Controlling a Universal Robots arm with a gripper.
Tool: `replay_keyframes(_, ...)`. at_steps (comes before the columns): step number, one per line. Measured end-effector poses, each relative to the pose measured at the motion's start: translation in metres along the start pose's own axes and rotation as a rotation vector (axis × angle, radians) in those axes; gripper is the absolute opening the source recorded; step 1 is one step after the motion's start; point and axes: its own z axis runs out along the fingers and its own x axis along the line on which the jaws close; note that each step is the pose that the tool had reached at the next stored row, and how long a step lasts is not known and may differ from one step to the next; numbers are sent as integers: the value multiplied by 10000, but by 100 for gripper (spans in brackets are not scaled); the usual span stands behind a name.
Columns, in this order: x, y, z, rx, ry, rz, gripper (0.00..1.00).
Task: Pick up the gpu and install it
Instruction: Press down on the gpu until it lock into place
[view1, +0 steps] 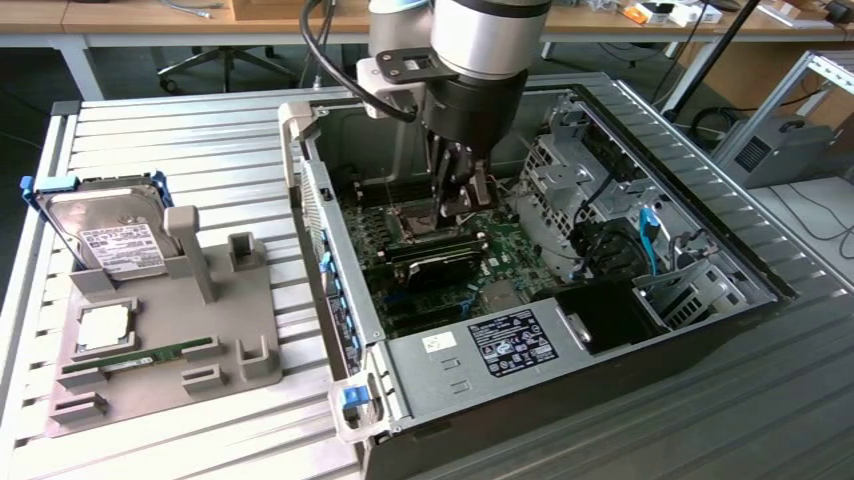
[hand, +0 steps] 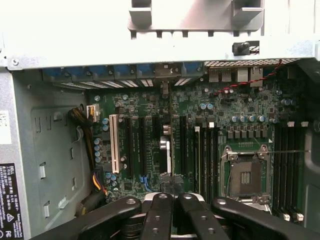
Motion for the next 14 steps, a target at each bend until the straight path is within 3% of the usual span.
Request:
replay_keyframes(2, -3, 26, 29, -1, -42, 1, 11)
replay_keyframes(7, -7, 84, 143, -1, -43, 0, 11)
replay_keyframes(11, -33, 86, 218, -23, 27, 4, 11)
replay_keyframes(14, -39, 88, 272, -33, 31, 7, 11)
